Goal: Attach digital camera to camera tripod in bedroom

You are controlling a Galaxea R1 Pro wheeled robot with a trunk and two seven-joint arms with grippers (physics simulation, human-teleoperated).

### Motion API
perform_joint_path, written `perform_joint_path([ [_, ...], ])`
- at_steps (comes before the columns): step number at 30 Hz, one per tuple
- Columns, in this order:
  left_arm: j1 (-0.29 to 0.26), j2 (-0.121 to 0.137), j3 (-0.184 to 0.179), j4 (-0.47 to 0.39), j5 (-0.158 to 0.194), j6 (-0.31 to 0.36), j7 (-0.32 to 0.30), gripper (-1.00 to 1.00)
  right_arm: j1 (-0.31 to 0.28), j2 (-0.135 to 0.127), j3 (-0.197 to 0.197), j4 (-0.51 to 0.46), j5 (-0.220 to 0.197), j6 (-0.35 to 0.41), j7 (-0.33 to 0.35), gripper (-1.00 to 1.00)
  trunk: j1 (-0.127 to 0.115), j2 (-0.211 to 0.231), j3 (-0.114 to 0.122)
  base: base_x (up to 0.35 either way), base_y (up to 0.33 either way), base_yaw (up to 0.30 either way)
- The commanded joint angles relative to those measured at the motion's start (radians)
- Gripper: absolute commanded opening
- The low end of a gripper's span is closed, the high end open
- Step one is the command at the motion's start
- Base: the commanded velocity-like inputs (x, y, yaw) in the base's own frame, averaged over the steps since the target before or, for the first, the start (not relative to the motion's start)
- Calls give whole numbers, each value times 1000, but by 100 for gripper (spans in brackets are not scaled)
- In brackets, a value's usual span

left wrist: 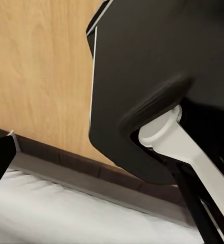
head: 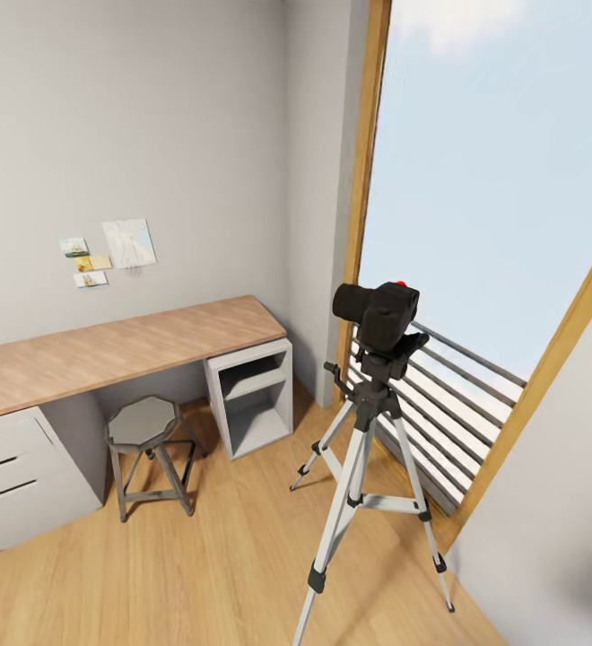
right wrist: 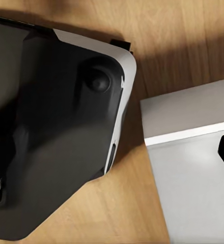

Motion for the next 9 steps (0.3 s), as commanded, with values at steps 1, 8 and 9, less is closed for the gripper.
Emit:
perform_joint_path([
  [1, 0, 1, -4, -3, 5, 1, 7, 100, -1, 0, -9, 2, 10, -2, 4, 100, 1, -2, -2, 0, 0, 0],
  [8, 1, 2, -5, -2, 4, 1, 7, 100, 0, 11, -8, 7, 5, -7, 4, 100, 1, -2, -1, 0, 0, 0],
  [9, 1, 2, -5, -2, 4, 1, 7, 100, 0, 14, -8, 8, 5, -7, 4, 100, 1, -2, -1, 0, 0, 0],
])
